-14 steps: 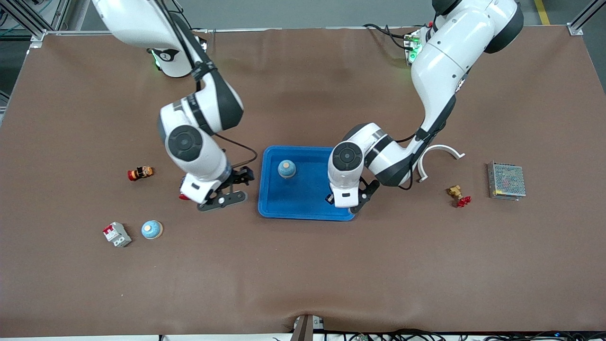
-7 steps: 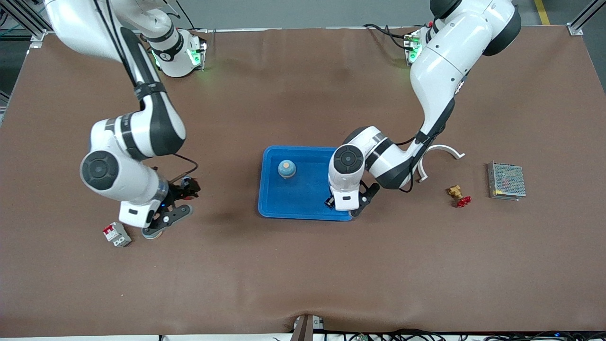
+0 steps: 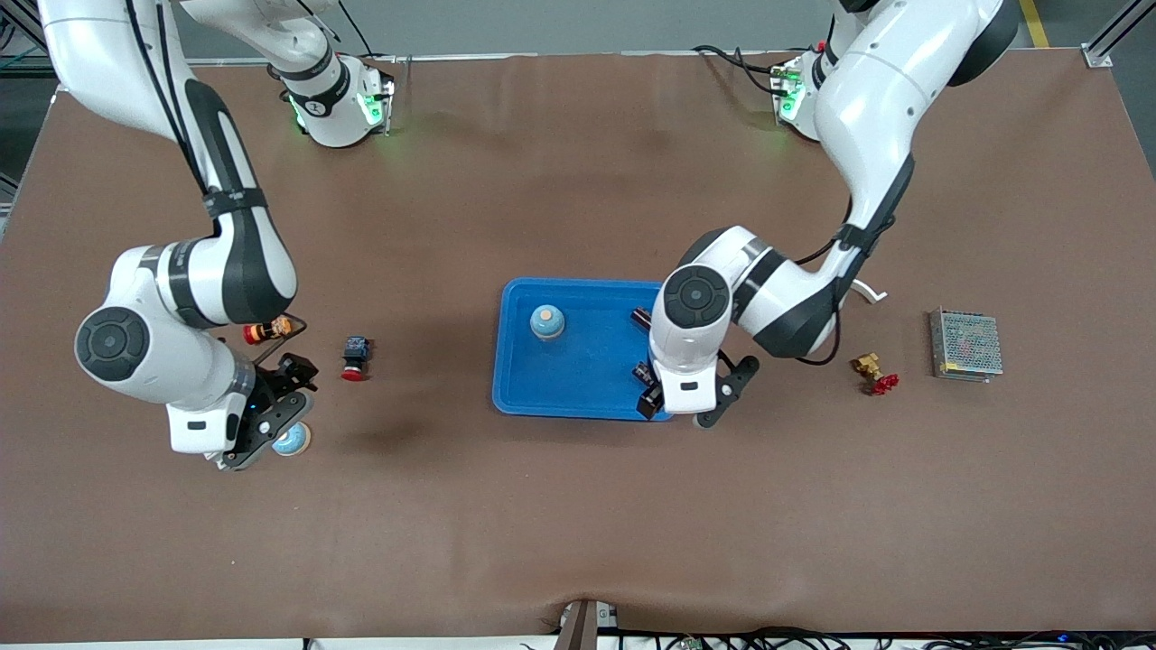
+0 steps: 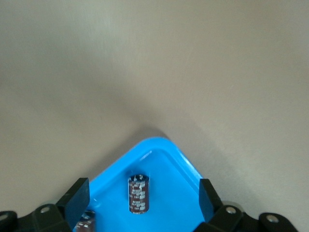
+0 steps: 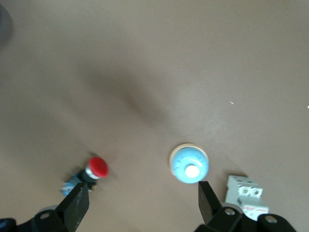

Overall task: Place electrolytic capacitor and blue bell in tray
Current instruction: 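Release the bell in the tray while the left gripper places the capacitor, then grasp the second blue bell with the right gripper while the left gripper retracts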

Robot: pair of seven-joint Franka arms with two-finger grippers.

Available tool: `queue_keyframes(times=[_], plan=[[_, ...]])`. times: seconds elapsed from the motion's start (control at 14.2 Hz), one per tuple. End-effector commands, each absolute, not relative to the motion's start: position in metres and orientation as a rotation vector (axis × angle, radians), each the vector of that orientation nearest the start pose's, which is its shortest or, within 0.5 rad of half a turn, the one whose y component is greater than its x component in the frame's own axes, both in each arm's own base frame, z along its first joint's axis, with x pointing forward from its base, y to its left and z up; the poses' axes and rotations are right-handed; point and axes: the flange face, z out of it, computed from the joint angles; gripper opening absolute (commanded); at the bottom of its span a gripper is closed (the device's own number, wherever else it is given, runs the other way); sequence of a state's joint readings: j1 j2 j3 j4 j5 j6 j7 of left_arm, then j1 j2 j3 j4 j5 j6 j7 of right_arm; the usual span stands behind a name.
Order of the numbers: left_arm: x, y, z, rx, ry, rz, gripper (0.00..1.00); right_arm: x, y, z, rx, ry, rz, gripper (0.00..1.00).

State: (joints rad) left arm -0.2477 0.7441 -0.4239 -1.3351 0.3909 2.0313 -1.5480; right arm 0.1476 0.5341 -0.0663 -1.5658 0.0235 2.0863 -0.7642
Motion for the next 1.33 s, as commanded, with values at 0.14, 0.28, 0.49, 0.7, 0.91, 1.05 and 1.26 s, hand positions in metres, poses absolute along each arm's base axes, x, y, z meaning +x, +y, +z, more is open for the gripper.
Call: queue_keyframes(times=[0.14,0.28,0.49,0.7,0.91,1.05,1.26], plan=[[0.649,-0.303,0.415,-2.975,-1.022,-0.089,1.00,0.701,0.020,0.279,-2.807,-1.420,0.015,1.00],[0.649,-0.264,0.448,-2.977,-0.868,-0.076,1.00,0.704,0.017,0.270,-2.788,-1.478,-0.012,1.00],[0.648,-0.205,0.491,-3.003,-0.675,-0.037,1.00,0.706,0.010,0.260,-2.793,-1.477,-0.030,1.00],[0.639,-0.166,0.528,-3.045,-0.561,-0.005,1.00,0.708,0.003,0.247,-2.775,-1.525,-0.043,1.00],[0.629,-0.137,0.557,-3.042,-0.477,-0.008,1.00,0.707,0.001,0.238,-2.769,-1.530,-0.043,1.00],[0.618,-0.123,0.578,-3.056,-0.342,-0.002,1.00,0.705,-0.005,0.226,-2.771,-1.526,-0.043,1.00],[0.598,-0.098,0.599,-3.068,-0.274,-0.014,1.00,0.697,-0.003,0.209,-2.763,-1.526,-0.055,1.00]])
